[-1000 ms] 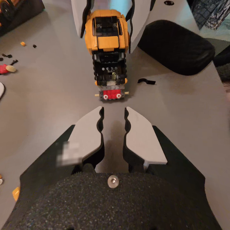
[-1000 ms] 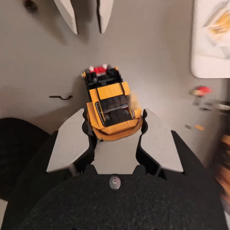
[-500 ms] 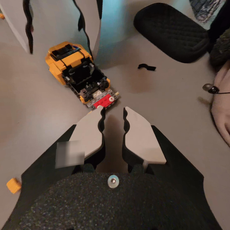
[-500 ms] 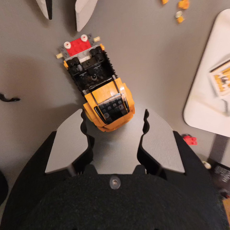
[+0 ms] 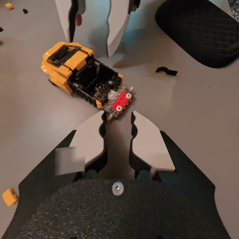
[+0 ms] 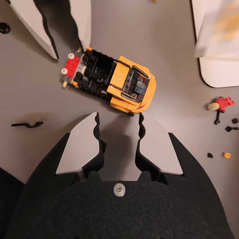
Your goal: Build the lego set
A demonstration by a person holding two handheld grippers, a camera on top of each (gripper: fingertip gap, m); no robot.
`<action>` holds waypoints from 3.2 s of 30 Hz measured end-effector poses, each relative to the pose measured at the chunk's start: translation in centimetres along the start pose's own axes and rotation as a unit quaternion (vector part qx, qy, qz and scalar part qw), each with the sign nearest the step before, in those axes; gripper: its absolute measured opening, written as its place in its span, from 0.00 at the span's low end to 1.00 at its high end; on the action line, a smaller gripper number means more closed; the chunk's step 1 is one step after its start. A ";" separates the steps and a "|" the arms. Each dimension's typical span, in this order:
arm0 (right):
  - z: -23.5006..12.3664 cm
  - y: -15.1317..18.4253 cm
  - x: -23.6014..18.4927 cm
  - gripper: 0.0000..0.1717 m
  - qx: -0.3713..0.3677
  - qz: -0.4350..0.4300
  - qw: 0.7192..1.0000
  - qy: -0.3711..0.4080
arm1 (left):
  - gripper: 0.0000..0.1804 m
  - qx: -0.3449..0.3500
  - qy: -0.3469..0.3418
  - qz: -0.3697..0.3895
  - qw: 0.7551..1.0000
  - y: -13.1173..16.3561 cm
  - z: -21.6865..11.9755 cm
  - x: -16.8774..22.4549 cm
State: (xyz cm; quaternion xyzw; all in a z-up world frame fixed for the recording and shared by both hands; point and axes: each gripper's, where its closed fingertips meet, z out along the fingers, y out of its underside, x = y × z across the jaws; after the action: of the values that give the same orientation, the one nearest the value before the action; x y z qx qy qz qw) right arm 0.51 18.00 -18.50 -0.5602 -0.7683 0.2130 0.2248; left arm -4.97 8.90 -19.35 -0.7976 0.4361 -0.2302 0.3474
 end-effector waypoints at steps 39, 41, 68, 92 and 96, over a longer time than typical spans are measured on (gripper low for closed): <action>-1.4 -8.3 -12.9 0.18 0.218 0.202 0.948 -0.110 | 0.07 0.055 -0.138 0.188 0.971 -2.2 -4.0 5.9; -1.8 -9.4 -12.4 0.15 0.255 0.244 0.925 -0.139 | 0.07 0.077 -0.169 0.226 0.956 -3.8 -4.4 5.8; -2.6 -4.6 -10.0 0.06 0.204 0.227 0.943 -0.130 | 0.12 -0.014 0.079 0.006 0.997 0.6 -2.8 6.1; -2.6 -4.0 -13.5 0.00 0.175 0.032 0.983 -0.035 | 0.05 -0.105 0.138 0.084 0.981 3.0 -1.2 12.9; -2.8 -4.6 -14.1 0.00 0.182 0.025 0.982 -0.041 | 0.05 -0.093 0.129 0.073 0.985 2.7 -0.9 12.6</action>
State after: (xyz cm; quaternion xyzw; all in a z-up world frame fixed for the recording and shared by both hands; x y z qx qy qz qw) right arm 2.46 3.40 -15.08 -0.5202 -0.7107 0.3775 0.2861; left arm -0.56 -3.20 -20.02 -0.7557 0.5542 -0.2636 0.2286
